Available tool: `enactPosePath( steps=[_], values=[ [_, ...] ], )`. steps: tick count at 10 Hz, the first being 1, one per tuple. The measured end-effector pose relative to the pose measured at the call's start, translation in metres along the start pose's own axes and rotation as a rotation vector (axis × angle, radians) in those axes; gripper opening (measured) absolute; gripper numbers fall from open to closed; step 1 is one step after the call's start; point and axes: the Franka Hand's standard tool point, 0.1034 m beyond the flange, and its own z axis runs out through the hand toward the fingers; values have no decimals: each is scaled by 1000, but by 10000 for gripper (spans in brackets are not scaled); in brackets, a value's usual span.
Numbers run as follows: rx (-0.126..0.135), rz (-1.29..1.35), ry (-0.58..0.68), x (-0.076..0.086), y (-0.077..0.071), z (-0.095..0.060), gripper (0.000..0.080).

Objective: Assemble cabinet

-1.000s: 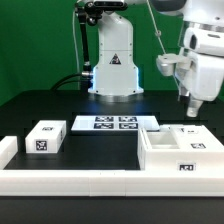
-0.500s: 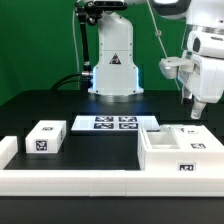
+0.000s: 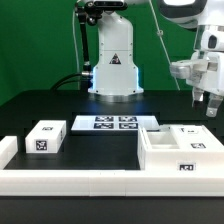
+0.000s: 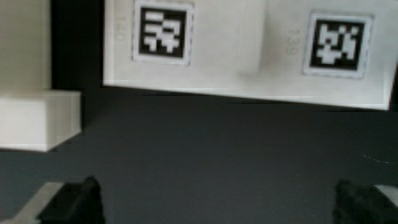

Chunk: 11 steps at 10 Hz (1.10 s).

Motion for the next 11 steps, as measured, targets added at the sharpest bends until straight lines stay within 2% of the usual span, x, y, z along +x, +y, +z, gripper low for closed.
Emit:
enactPosePath(
  steps=[3,5,6,9,11],
  values=[
    [2,-3,-1,-1,0,1,649],
    [99,-4,-30,-21,-8,14,649],
    [114,-12,-30,-25,-8,19,649],
    [127,-16,-24,-36,-10,27,649],
    [142,-7,-15,-41,-13,39,649]
  ],
)
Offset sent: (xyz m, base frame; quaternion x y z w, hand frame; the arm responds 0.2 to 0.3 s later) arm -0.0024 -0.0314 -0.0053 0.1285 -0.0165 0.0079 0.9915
